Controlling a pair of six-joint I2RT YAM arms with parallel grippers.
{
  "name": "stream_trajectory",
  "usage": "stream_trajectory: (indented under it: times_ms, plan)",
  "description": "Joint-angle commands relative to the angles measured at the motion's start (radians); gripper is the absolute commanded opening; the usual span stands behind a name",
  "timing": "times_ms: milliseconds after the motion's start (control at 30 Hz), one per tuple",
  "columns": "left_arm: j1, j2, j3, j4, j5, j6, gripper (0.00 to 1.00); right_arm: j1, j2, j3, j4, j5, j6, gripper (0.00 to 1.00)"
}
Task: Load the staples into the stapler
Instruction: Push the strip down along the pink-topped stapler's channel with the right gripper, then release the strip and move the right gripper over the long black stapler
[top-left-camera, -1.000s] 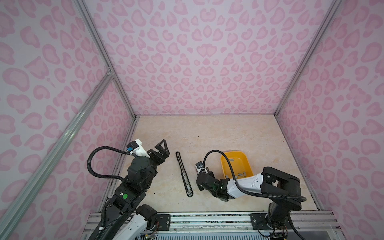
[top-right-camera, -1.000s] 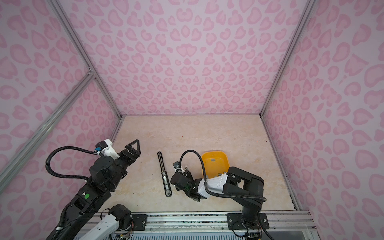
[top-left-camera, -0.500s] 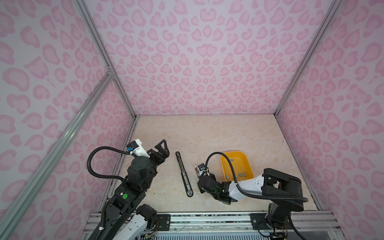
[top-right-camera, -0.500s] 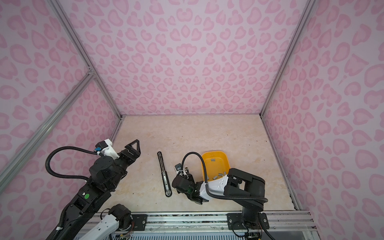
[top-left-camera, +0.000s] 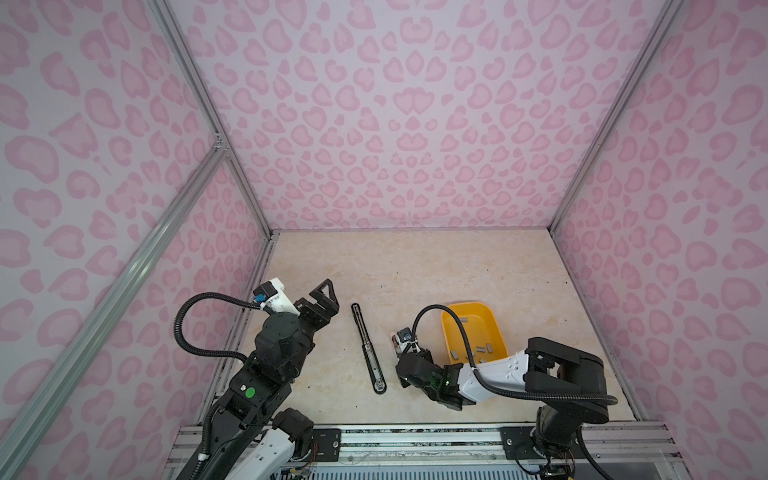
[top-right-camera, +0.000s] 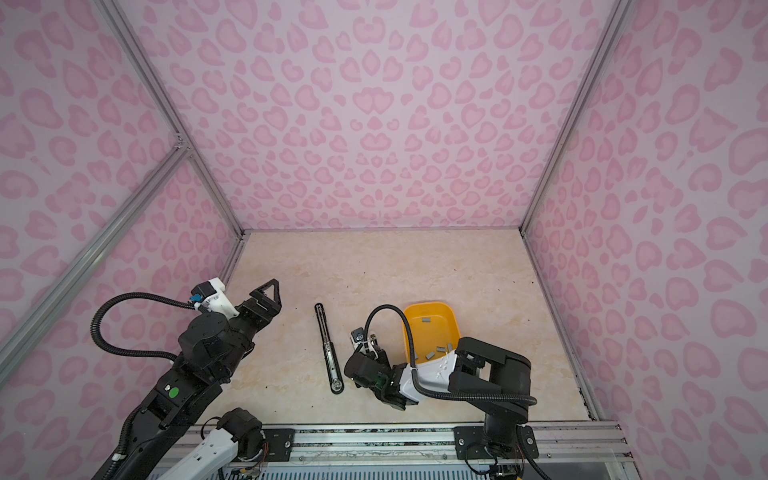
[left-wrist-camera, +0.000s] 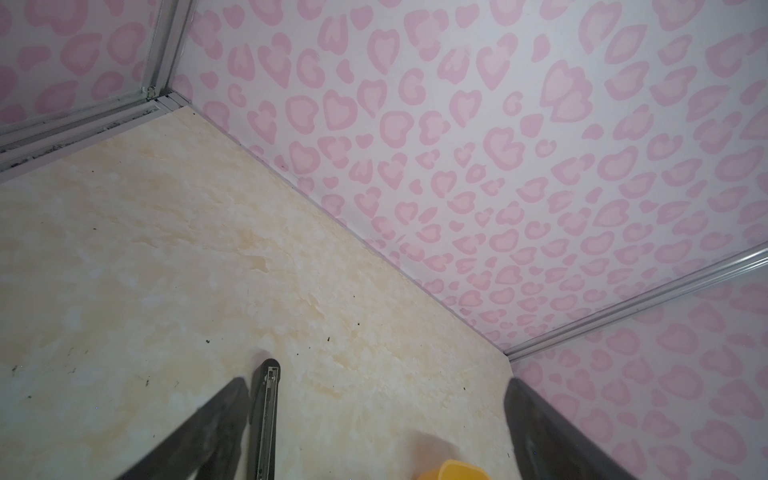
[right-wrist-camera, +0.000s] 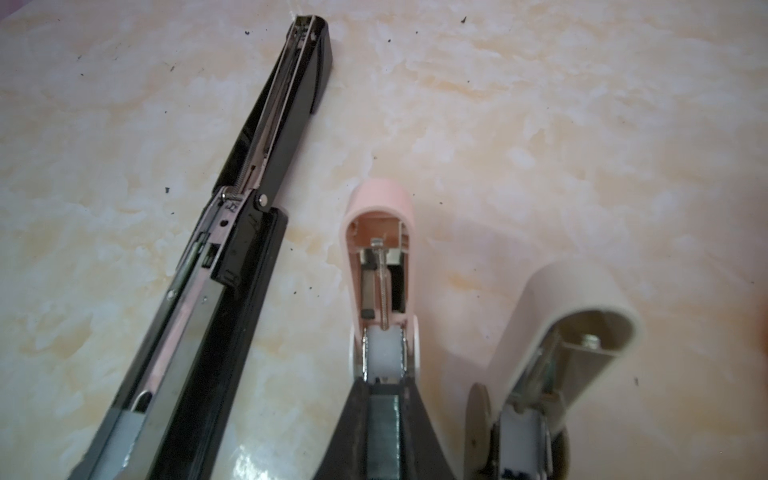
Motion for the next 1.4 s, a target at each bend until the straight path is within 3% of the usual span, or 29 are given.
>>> stream_trajectory:
  times_ms: [0, 133, 300, 600, 933, 1367]
  plan:
    - [0.001, 0.000, 0.001, 0.031, -0.004, -0.006, 0.97, 0.002, -0.006, -0.007, 0.001, 0.015, 0.009, 0.23]
    - [0.001, -0.001, 0.001, 0.031, -0.004, -0.005, 0.97, 0.002, -0.021, -0.013, 0.001, 0.015, 0.013, 0.32]
    - [0.001, -0.002, 0.002, 0.031, -0.004, -0.006, 0.97, 0.004, -0.055, -0.021, -0.002, 0.013, 0.015, 0.33]
    - [0.001, -0.001, 0.001, 0.031, -0.001, -0.006, 0.97, -0.007, -0.028, 0.010, -0.045, 0.026, 0.025, 0.21]
    - [0.001, 0.001, 0.002, 0.032, 0.001, -0.007, 0.97, -0.024, 0.019, 0.030, -0.071, 0.016, 0.046, 0.16]
    - [0.001, 0.001, -0.006, 0.027, -0.002, -0.006, 0.97, -0.014, -0.037, -0.007, -0.093, 0.022, 0.068, 0.13]
